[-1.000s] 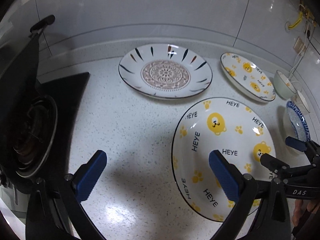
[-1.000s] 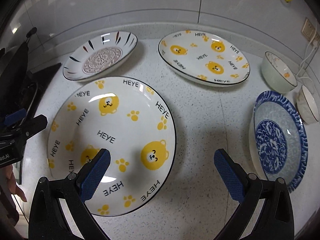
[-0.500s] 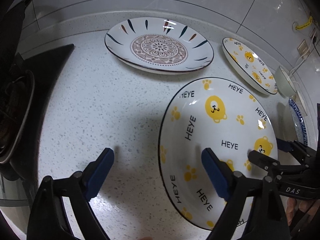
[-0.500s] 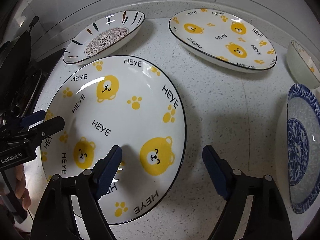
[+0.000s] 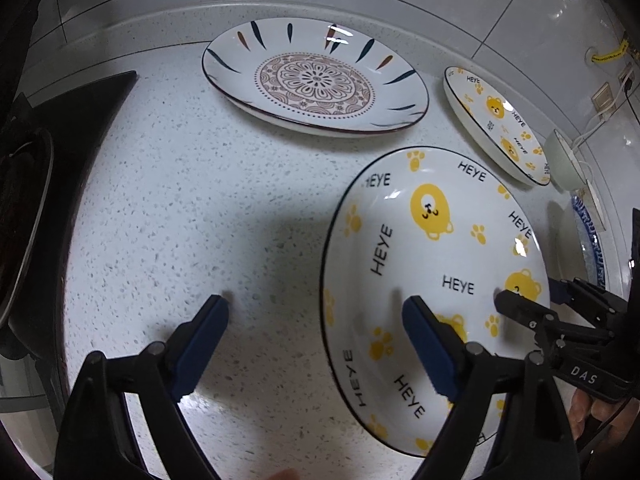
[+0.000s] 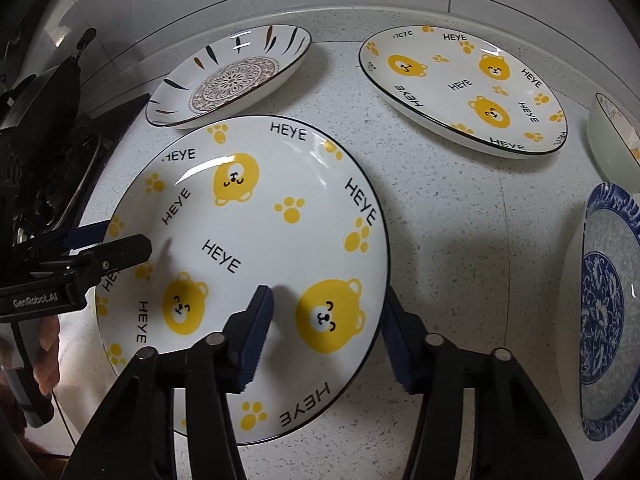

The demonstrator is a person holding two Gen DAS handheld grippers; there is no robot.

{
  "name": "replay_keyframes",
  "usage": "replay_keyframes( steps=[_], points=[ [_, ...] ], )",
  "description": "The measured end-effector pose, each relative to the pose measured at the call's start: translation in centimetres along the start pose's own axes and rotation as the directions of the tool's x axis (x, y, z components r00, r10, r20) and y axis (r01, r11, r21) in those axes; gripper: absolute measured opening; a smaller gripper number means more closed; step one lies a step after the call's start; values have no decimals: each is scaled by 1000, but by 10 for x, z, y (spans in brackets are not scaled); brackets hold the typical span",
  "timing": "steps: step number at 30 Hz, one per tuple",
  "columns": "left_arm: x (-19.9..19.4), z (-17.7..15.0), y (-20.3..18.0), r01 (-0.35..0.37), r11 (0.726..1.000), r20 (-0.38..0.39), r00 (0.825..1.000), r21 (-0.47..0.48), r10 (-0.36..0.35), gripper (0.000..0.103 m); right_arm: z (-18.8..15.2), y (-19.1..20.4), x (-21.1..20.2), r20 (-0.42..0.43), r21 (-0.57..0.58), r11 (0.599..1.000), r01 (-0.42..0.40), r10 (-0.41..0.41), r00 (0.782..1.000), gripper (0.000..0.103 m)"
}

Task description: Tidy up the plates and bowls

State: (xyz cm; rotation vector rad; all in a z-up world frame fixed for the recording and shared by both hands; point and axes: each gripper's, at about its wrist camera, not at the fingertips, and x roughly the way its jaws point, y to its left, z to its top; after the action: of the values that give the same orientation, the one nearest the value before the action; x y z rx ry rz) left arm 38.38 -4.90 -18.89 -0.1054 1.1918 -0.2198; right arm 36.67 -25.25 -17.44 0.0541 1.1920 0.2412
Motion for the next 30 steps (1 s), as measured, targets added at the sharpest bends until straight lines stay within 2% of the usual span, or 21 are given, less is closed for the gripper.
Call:
replay_keyframes(
  steps=[3,9,12,22,26,30],
  points=[
    [2,2,1,-43,999,-3,999,18,43,89,0,1,-1,-2,-6,1000,-5,5,1000,45],
    [6,1,0,-77,995,-29,996,62,79,93,1,-2,-2,-1,5,1000,-21,21,1000,38],
    [6,2,0,-77,995,-35,996,66,79,93,1,-6,-2,-2,15,1000,-27,27,1000,34],
    [8,4,-3,-74,993,-50,996,91,78,94,1,-10,-1,-1,13,1000,-28,28,1000,34],
    [11,5,-4,-69,990,-54,996,127,77,103,1,-10,0,-2,11,999,-30,30,1000,33],
    [13,7,-6,-71,987,-73,994,144,82,103,1,-14,-1,-3,19,999,-40,40,999,29]
  ],
)
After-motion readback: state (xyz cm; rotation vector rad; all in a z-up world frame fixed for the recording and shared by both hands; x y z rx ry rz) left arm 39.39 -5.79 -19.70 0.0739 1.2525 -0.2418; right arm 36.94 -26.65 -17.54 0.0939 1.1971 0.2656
